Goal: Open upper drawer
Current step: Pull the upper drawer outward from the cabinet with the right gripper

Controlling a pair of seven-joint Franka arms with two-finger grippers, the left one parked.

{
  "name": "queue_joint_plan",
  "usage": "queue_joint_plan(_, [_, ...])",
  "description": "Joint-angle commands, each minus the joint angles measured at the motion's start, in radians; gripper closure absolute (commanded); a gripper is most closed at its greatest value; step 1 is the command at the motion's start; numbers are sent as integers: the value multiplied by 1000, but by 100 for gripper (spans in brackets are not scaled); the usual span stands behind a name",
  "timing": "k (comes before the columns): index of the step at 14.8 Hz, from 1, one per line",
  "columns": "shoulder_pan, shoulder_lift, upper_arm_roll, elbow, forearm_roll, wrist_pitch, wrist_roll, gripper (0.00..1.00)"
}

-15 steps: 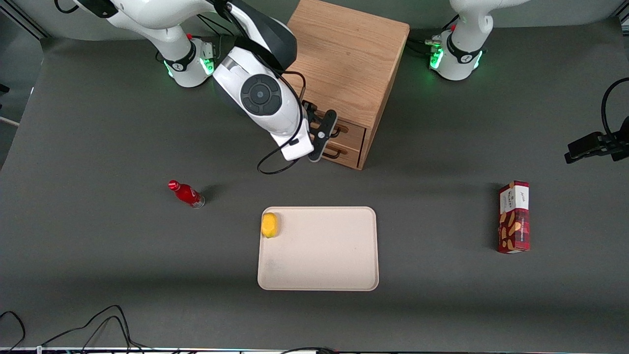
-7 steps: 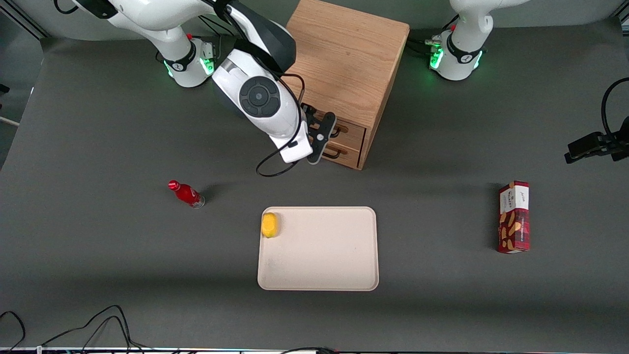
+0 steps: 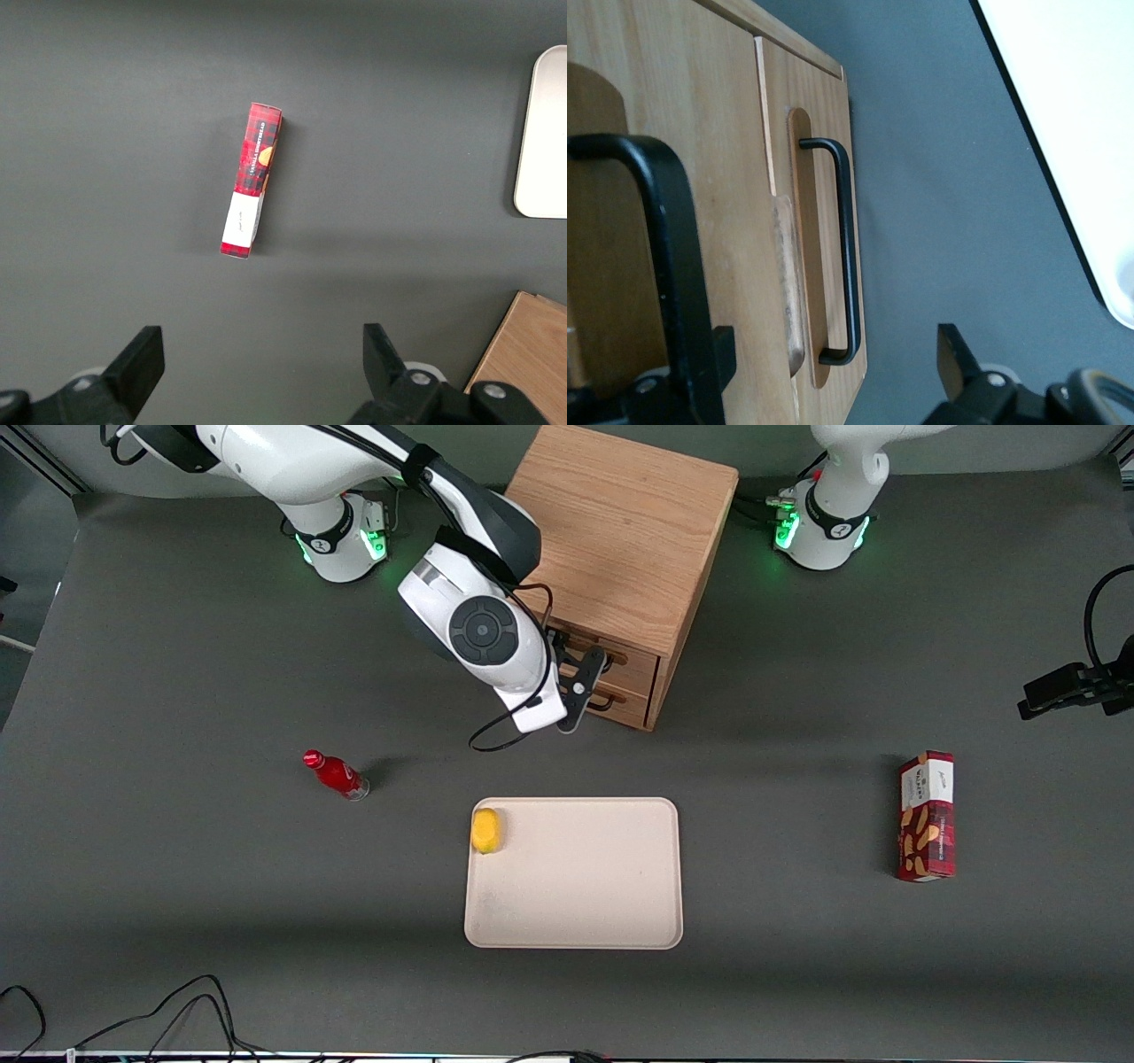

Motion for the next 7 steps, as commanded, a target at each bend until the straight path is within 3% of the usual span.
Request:
queue_joint_plan(1, [4,3,-7,3,-19,14,-18,0])
queue_joint_plan(7, [-1,5,-8,6,-19,14,-19,0])
